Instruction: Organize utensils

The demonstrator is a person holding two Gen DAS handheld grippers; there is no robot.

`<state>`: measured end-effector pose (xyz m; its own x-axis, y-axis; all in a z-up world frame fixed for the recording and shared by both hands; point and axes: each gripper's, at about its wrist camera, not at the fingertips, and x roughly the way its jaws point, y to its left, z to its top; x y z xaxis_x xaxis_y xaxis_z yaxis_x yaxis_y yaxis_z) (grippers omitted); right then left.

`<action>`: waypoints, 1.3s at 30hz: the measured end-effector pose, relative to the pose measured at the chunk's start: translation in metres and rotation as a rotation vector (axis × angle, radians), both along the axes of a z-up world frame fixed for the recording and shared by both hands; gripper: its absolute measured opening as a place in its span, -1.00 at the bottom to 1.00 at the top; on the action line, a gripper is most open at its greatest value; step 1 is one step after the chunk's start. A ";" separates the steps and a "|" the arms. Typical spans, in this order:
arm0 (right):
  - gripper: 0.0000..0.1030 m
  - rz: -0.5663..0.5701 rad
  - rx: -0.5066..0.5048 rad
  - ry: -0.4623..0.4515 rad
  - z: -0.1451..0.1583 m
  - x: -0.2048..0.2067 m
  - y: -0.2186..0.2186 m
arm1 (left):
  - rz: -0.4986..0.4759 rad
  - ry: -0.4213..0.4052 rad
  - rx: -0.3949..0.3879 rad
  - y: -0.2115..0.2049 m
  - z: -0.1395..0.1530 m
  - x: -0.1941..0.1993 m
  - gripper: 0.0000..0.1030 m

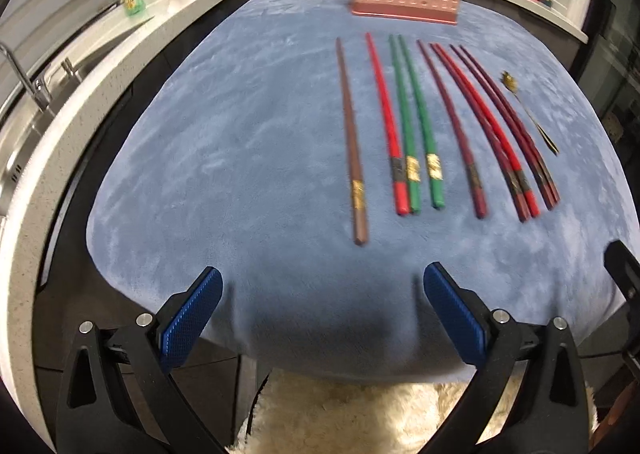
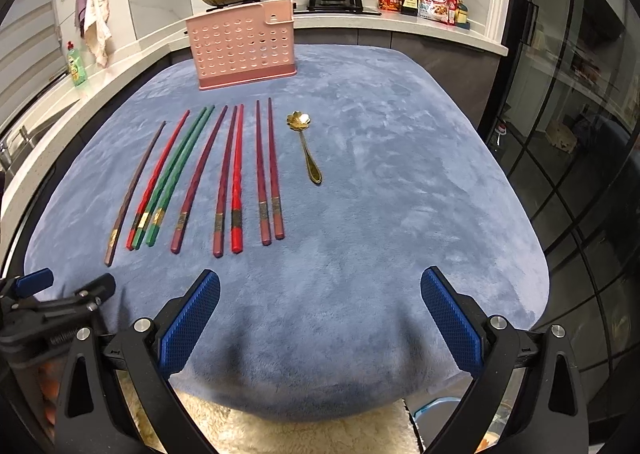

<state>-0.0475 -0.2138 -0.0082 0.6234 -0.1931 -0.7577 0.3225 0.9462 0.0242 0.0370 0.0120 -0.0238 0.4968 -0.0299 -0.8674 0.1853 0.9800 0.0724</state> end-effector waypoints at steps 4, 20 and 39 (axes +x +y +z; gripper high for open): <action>0.87 -0.005 -0.007 -0.002 -0.001 0.011 -0.005 | 0.018 -0.013 -0.019 0.007 -0.001 0.020 0.87; 0.70 0.041 0.016 -0.008 -0.006 0.065 -0.025 | 0.003 -0.009 -0.064 0.013 -0.011 0.052 0.13; -0.49 0.068 0.235 -0.006 -0.037 0.132 -0.060 | 0.019 0.015 -0.114 0.019 -0.009 0.058 -0.75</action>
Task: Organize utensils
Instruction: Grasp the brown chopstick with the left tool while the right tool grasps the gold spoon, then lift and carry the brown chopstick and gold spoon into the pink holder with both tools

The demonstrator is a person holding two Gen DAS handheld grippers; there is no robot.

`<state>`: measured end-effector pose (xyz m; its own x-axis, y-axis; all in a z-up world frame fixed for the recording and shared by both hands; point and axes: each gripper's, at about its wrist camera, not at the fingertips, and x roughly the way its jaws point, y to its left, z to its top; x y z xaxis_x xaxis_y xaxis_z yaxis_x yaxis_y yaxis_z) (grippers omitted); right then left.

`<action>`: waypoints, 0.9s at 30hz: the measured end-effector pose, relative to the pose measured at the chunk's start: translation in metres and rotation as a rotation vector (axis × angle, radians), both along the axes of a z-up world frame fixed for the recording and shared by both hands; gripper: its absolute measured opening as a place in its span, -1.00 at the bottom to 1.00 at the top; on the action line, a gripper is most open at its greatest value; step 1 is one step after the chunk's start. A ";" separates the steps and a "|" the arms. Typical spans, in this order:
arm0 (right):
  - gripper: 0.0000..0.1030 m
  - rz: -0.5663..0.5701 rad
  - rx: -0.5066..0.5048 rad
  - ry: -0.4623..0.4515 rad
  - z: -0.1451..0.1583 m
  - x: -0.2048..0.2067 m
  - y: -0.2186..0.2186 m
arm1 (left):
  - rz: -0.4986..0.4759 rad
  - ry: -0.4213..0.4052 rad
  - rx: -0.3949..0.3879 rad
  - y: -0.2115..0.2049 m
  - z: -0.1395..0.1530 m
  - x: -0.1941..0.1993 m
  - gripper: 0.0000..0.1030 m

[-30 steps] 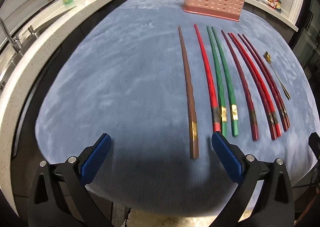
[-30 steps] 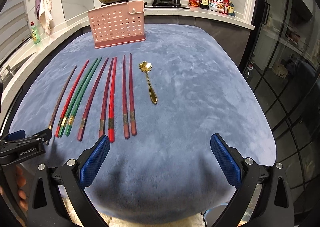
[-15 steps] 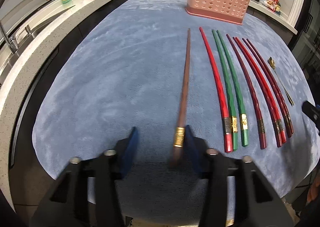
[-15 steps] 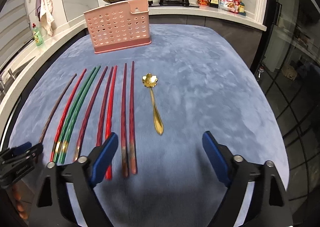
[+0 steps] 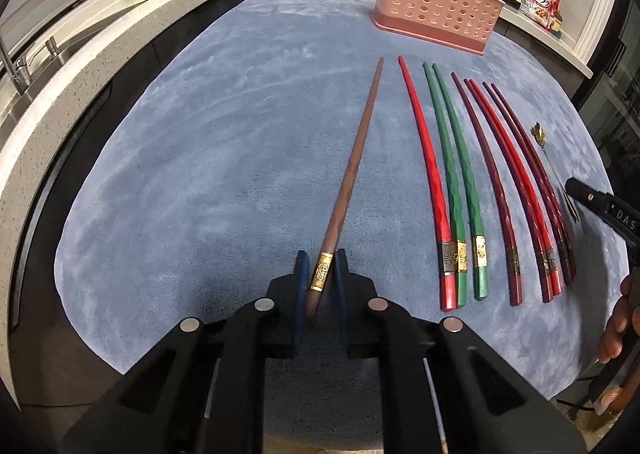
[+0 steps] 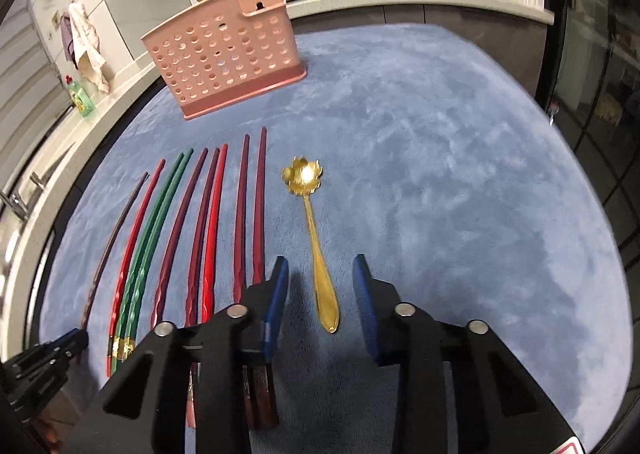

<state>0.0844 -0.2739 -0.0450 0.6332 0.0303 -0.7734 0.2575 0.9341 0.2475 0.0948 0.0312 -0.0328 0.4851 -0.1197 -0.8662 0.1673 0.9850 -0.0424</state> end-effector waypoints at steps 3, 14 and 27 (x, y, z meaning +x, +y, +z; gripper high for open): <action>-0.56 -0.004 0.058 0.002 -0.010 -0.002 -0.004 | 0.001 -0.002 -0.003 0.000 0.000 0.000 -0.75; -0.95 -0.024 0.133 -0.031 -0.013 -0.018 -0.016 | -0.002 -0.011 -0.018 0.001 0.001 -0.001 -0.75; -0.96 -0.035 0.027 -0.106 0.038 -0.050 -0.015 | -0.042 -0.028 -0.069 -0.003 0.024 -0.008 -0.81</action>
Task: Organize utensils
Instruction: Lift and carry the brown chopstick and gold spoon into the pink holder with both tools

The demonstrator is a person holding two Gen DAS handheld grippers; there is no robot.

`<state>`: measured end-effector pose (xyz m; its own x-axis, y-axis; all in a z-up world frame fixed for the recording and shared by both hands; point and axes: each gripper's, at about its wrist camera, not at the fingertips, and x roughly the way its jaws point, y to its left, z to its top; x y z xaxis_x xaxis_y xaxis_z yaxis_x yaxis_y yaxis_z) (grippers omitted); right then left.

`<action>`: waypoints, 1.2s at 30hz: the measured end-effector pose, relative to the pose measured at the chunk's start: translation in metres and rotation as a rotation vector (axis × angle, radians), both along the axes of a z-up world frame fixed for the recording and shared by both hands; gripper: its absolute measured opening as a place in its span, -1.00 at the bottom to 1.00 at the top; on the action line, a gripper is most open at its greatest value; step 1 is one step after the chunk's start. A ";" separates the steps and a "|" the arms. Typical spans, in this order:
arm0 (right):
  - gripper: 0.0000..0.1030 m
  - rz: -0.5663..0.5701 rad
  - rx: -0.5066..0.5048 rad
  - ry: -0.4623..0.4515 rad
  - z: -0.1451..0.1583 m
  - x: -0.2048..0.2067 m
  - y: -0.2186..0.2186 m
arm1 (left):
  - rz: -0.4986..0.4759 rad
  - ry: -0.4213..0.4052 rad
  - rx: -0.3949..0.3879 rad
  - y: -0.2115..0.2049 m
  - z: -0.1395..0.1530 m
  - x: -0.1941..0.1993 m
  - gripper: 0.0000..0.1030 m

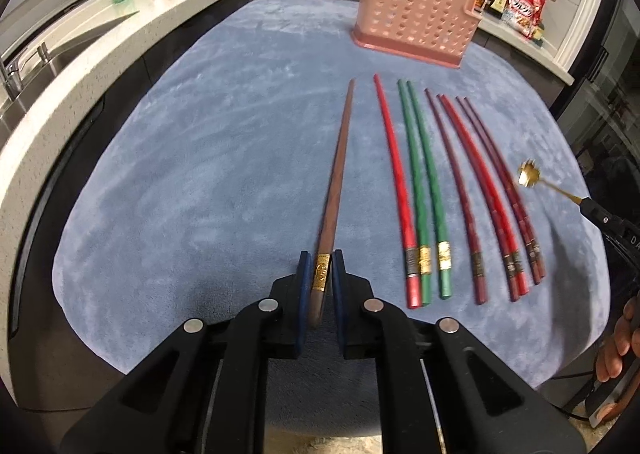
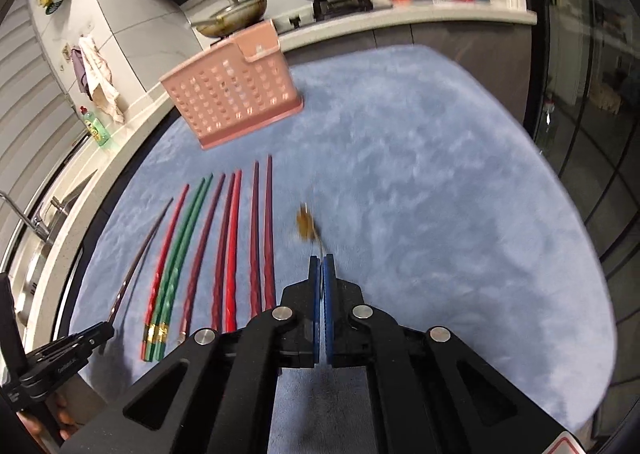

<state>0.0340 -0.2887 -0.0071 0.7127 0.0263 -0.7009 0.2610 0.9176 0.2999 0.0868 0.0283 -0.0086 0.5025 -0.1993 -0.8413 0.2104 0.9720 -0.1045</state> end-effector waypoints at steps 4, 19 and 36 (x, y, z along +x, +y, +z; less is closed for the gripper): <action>-0.96 -0.007 -0.006 -0.035 0.023 -0.002 -0.003 | -0.006 -0.020 -0.043 0.002 0.021 0.000 -0.83; -0.96 0.037 -0.078 -0.199 0.109 0.035 -0.002 | 0.000 -0.237 -0.128 0.007 0.141 0.060 -0.87; -0.96 0.033 -0.070 -0.329 0.174 0.149 -0.033 | -0.037 -0.545 -0.245 -0.037 0.288 0.150 -0.87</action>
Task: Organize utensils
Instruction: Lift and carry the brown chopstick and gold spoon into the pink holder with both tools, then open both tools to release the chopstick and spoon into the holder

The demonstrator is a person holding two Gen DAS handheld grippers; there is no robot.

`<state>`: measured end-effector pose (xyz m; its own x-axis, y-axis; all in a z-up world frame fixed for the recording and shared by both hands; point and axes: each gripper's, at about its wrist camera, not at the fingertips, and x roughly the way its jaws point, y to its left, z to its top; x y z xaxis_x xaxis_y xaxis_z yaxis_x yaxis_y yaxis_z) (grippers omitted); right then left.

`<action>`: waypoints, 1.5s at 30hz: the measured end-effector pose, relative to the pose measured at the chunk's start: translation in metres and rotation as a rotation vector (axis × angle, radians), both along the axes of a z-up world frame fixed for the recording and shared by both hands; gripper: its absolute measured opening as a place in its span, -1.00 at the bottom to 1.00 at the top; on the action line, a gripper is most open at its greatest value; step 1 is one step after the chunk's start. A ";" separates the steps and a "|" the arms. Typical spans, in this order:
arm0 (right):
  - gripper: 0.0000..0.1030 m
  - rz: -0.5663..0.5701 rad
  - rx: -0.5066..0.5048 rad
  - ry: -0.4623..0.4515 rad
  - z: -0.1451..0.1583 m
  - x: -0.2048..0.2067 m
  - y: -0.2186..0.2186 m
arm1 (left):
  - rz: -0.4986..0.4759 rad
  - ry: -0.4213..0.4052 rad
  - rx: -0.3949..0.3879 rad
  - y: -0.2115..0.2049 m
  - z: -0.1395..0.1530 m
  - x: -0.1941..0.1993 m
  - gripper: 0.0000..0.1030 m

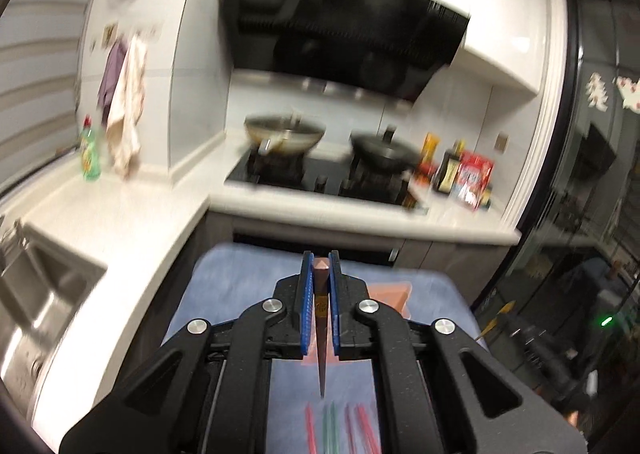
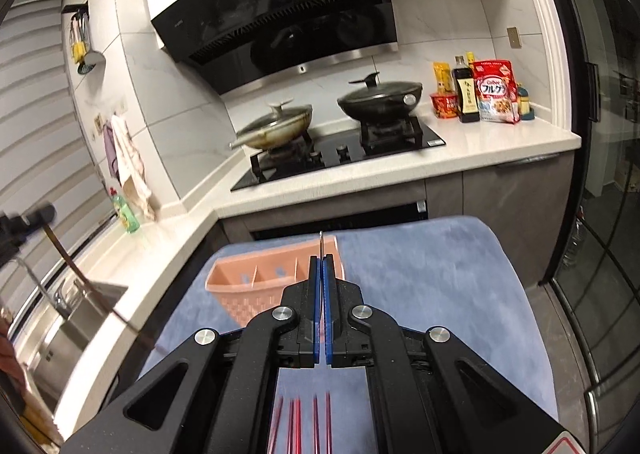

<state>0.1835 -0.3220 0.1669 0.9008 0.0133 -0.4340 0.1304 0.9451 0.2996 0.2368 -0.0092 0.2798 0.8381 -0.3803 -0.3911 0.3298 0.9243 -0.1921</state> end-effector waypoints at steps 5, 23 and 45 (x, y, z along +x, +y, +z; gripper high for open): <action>-0.96 0.007 -0.004 -0.021 0.008 0.042 -0.002 | -0.003 -0.113 -0.052 -0.018 0.038 0.021 -0.87; -0.96 0.022 -0.004 0.068 -0.047 0.137 -0.001 | 0.037 -0.070 -0.057 -0.040 -0.012 0.112 -0.87; 0.11 -0.013 -0.005 0.010 -0.026 0.041 -0.015 | 0.133 0.086 0.045 0.011 -0.095 0.070 0.12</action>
